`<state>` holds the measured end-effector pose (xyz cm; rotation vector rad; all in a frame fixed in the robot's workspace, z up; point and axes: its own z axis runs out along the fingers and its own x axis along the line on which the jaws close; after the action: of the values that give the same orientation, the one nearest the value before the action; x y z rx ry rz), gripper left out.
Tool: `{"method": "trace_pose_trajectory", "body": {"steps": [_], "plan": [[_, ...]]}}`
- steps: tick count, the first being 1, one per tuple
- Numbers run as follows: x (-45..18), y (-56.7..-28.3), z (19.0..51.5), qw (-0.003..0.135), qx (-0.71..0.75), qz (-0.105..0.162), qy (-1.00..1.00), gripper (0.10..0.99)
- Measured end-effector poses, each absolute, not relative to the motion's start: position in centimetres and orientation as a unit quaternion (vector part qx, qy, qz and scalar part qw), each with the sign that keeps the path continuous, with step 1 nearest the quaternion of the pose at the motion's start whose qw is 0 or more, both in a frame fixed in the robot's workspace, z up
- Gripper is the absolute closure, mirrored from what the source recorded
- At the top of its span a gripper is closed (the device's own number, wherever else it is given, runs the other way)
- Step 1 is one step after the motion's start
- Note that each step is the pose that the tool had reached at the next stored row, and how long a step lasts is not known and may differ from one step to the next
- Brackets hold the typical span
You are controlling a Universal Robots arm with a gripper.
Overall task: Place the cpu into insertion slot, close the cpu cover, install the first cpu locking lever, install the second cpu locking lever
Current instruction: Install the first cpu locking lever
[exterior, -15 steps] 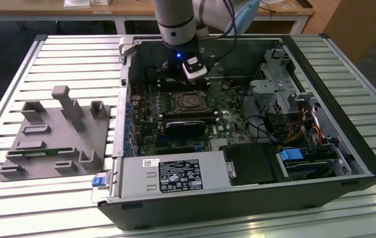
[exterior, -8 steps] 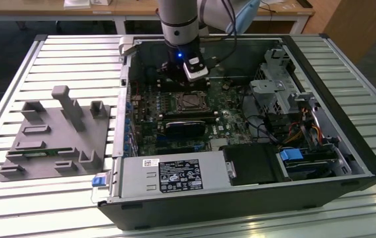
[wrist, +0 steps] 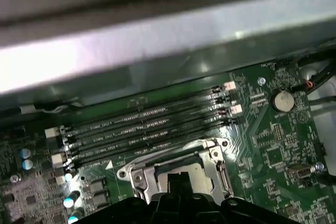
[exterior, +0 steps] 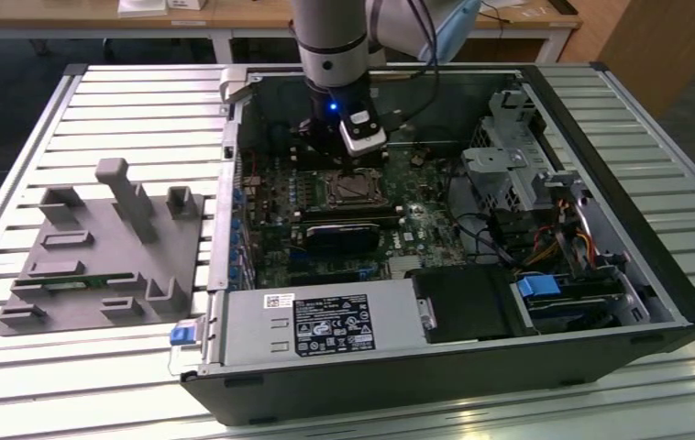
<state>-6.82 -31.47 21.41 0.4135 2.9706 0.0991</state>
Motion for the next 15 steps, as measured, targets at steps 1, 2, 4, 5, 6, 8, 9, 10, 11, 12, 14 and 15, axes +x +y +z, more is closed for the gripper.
{"method": "trace_pose_trajectory", "body": {"steps": [1, 2, 4, 5, 6, 8, 9, 10, 11, 12, 14, 15], "plan": [[-6.8, -31.8, 21.4, 0.07, 0.138, 0.032, 0.987, 0.98], [-6.8, -31.9, 21.4, 0.07, 0.138, 0.032, 0.987, 0.98], [-6.8, -32.5, 21.4, 0.071, 0.138, 0.031, 0.987, 0.98], [-6.8, -32.7, 21.4, 0.071, 0.138, 0.031, 0.987, 0.98], [-6.8, -32.9, 21.4, 0.071, 0.138, 0.031, 0.987, 0.98], [-6.8, -33.3, 21.4, 0.071, 0.138, 0.03, 0.987, 0.98], [-6.8, -33.3, 21.4, 0.071, 0.138, 0.029, 0.987, 0.98], [-6.8, -33.4, 21.4, 0.071, 0.138, 0.029, 0.987, 0.98], [-6.8, -33.4, 21.4, 0.071, 0.137, 0.029, 0.988, 0.98], [-6.7, -33.4, 21.3, 0.071, 0.134, 0.029, 0.988, 0.98], [-6.6, -33.4, 21.3, 0.071, 0.126, 0.03, 0.989, 0.98], [-6.5, -33.4, 21.3, 0.07, 0.123, 0.03, 0.989, 0.98]]}}
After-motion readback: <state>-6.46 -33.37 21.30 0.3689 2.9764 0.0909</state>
